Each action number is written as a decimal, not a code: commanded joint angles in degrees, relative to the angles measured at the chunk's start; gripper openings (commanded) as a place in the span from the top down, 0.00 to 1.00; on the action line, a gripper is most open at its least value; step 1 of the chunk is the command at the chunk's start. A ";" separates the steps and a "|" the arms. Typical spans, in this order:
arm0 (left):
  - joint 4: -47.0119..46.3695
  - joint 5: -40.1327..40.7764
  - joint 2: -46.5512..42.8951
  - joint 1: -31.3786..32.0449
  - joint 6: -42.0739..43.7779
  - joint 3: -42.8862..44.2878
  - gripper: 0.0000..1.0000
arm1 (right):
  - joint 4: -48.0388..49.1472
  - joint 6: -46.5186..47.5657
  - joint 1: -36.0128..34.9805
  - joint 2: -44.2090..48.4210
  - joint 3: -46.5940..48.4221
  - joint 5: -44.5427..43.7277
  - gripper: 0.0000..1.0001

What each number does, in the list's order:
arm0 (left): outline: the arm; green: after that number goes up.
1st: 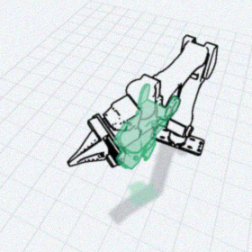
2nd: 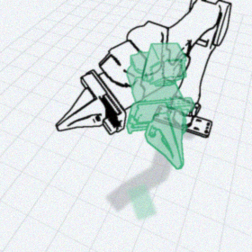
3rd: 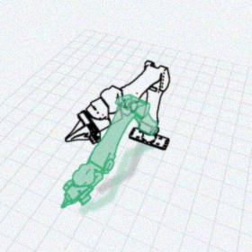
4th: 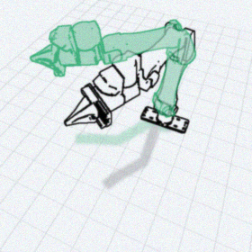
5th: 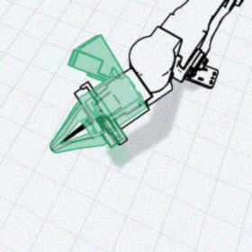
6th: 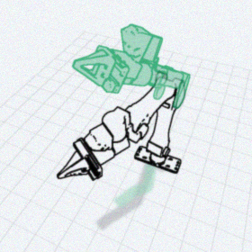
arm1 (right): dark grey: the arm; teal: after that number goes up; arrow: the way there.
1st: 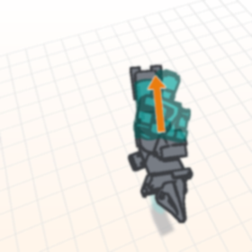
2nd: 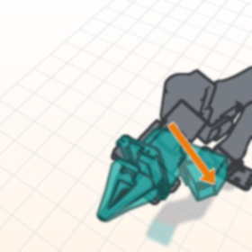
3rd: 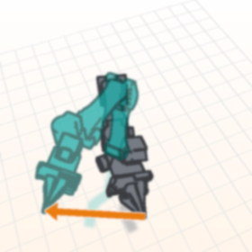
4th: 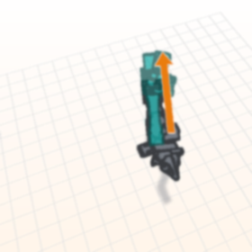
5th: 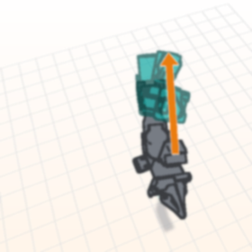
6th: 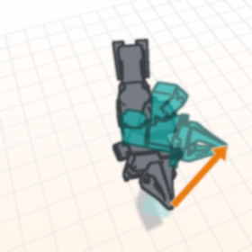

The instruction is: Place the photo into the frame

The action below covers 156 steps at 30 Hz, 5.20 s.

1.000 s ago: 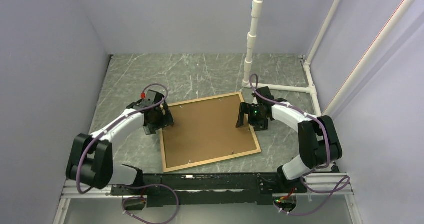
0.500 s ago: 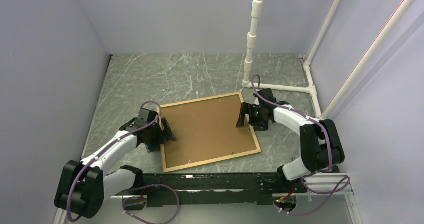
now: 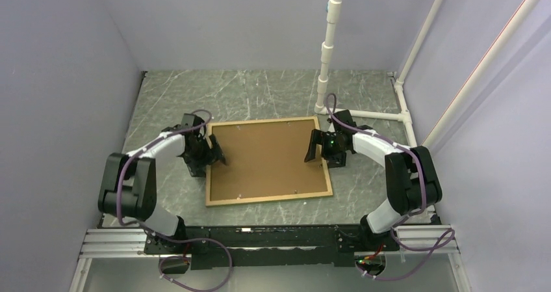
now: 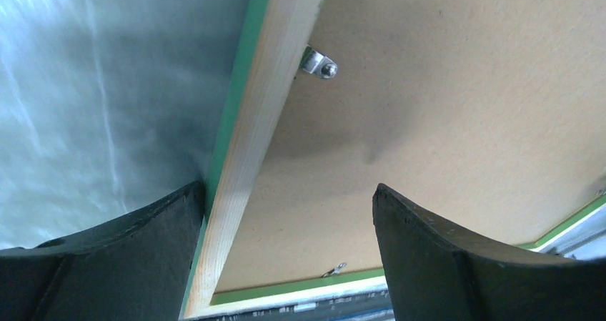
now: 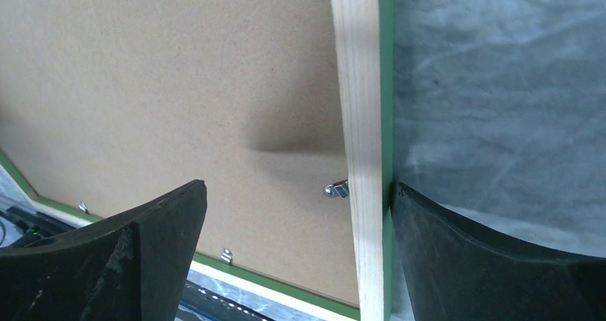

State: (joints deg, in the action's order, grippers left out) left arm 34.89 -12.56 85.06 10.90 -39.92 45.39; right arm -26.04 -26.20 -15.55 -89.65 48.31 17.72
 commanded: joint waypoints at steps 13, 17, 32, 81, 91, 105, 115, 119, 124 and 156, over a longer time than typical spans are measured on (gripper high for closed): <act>9.66 17.73 -6.19 -2.38 7.85 14.20 0.00 | -5.48 -0.37 -10.46 -3.40 7.14 -7.52 0.00; 11.54 17.72 -16.35 -2.17 5.49 9.45 0.01 | -6.88 -1.32 -10.46 1.15 1.38 -9.70 0.00; 3.71 14.42 -35.64 13.15 2.36 2.24 0.01 | -6.25 -5.73 -12.28 9.09 -10.33 -5.07 0.33; 7.71 49.95 1.13 63.87 28.42 21.33 0.03 | -28.02 1.21 -6.96 14.90 14.93 12.31 1.00; 11.98 62.06 9.28 64.16 25.09 25.71 0.26 | -28.27 0.54 -6.34 15.57 14.95 16.63 1.00; 14.70 65.50 6.52 64.69 24.70 24.55 0.98 | -26.82 0.71 -5.94 17.00 16.32 16.75 0.92; 16.76 64.99 3.03 64.87 24.61 25.82 1.00 | -27.03 2.46 -5.58 19.05 20.56 12.60 0.48; 17.97 63.59 -0.83 65.09 25.02 26.51 1.00 | -25.24 4.21 -5.47 23.08 24.21 6.90 0.28; 18.03 59.64 -6.26 65.13 26.69 26.62 1.00 | -19.64 7.55 -5.34 28.20 26.42 2.59 0.00; 23.93 38.39 -25.23 65.22 25.94 26.25 1.00 | 23.22 63.63 -8.71 45.33 1.54 42.06 0.00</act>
State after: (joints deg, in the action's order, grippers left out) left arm 65.69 35.55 61.21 75.68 -6.85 68.79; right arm -0.30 21.74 -23.00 -44.66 47.83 47.31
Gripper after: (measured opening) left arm 0.328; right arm 0.994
